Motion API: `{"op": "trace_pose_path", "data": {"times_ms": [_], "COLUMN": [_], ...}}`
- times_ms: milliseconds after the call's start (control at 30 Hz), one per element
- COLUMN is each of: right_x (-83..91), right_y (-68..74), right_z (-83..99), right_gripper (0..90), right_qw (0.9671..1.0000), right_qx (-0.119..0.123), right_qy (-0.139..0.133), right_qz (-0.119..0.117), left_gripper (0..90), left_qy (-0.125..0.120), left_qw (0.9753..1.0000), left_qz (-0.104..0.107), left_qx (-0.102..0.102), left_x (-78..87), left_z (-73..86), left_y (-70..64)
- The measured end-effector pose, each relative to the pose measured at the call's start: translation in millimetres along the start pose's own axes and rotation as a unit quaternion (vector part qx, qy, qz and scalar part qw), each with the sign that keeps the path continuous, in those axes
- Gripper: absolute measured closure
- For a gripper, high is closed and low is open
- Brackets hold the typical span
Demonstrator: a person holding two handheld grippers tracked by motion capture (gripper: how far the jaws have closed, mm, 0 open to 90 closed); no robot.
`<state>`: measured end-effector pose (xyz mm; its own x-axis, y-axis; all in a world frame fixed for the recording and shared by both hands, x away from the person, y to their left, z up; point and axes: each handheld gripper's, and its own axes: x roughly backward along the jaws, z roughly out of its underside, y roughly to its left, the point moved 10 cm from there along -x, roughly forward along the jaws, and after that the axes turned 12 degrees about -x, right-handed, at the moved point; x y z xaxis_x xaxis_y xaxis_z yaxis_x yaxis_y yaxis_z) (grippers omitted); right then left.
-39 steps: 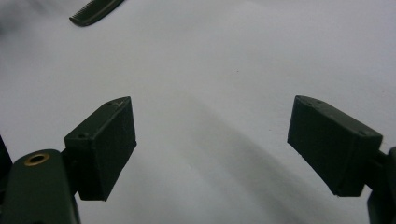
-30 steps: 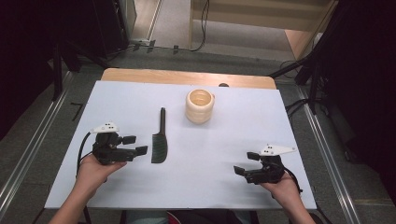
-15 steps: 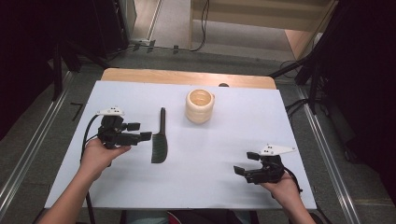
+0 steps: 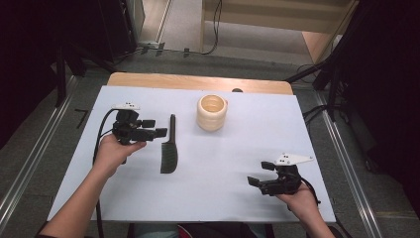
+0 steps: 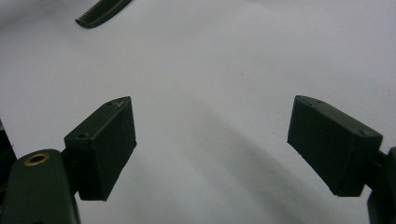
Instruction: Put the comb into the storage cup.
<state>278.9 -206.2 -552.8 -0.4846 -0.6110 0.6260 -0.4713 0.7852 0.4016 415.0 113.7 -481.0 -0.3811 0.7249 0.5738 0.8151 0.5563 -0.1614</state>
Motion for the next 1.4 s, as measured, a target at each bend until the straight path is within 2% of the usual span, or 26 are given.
{"op": "trace_pose_path", "data": {"times_ms": [200,233,500,567,667,733,867,1000,1200,1233,1300,1333,1367,1400], "right_x": [-0.4,-0.4,0.4,0.5,0.9,1.0,1.4,1.9,2.6,2.8,3.0,3.0,3.3,3.3], "right_y": [0.3,0.2,0.5,0.6,0.6,0.5,0.5,0.3,-0.2,-0.4,-0.1,-0.1,0.5,0.6], "right_z": [-0.4,-0.4,-0.6,-0.6,-0.7,-0.7,-0.5,-0.4,0.0,-0.2,0.0,0.0,0.0,-0.1], "right_gripper": [13.7,13.8,13.8,13.7,13.7,13.8,13.7,13.8,13.8,13.7,13.8,13.8,13.8,13.8], "right_qw": [1.0,1.0,1.0,1.0,1.0,1.0,1.0,1.0,1.0,1.0,1.0,1.0,1.0,1.0], "right_qx": [0.0,0.0,-0.002,-0.002,-0.002,-0.002,-0.003,-0.001,-0.005,-0.006,-0.004,-0.004,-0.004,-0.004], "right_qy": [-0.001,-0.001,-0.002,-0.002,-0.004,-0.004,-0.004,-0.005,-0.005,-0.006,-0.005,-0.005,-0.005,-0.005], "right_qz": [-0.001,-0.001,-0.003,-0.003,-0.004,-0.004,-0.004,-0.005,-0.005,-0.005,-0.005,-0.005,-0.006,-0.006], "left_gripper": [26.5,26.5,26.8,26.8,28.8,28.8,29.5,29.6,33.2,35.7,41.5,41.5,57.7,70.0], "left_qy": [0.006,-0.001,-0.004,-0.007,-0.032,-0.038,-0.026,-0.022,-0.02,-0.011,-0.007,-0.001,0.003,0.009], "left_qw": [0.9999,0.9999,0.9994,0.9994,0.9986,0.9985,0.9985,0.9983,0.9986,0.999,0.9991,0.9992,0.9989,0.9982], "left_qz": [-0.004,-0.005,-0.015,-0.015,-0.015,-0.014,-0.02,-0.023,-0.023,-0.023,-0.024,-0.024,-0.027,-0.033], "left_qx": [-0.009,-0.013,-0.031,-0.03,-0.04,-0.038,-0.044,-0.049,-0.042,-0.038,-0.034,-0.034,-0.04,-0.048], "left_x": [-9.3,-12.4,-25.5,-29.2,-36.8,-40.1,-54.5,-61.7,-68.1,-71.0,-72.3,-73.4,-74.3,-74.9], "left_z": [-7.5,-11.9,-21.8,-23.7,-29.5,-30.5,-28.9,-29.5,-26.8,-23.0,-21.4,-19.4,-17.6,-15.2], "left_y": [4.2,6.0,10.9,11.5,11.6,11.5,15.2,17.1,19.7,21.3,21.5,21.5,21.5,21.8]}}
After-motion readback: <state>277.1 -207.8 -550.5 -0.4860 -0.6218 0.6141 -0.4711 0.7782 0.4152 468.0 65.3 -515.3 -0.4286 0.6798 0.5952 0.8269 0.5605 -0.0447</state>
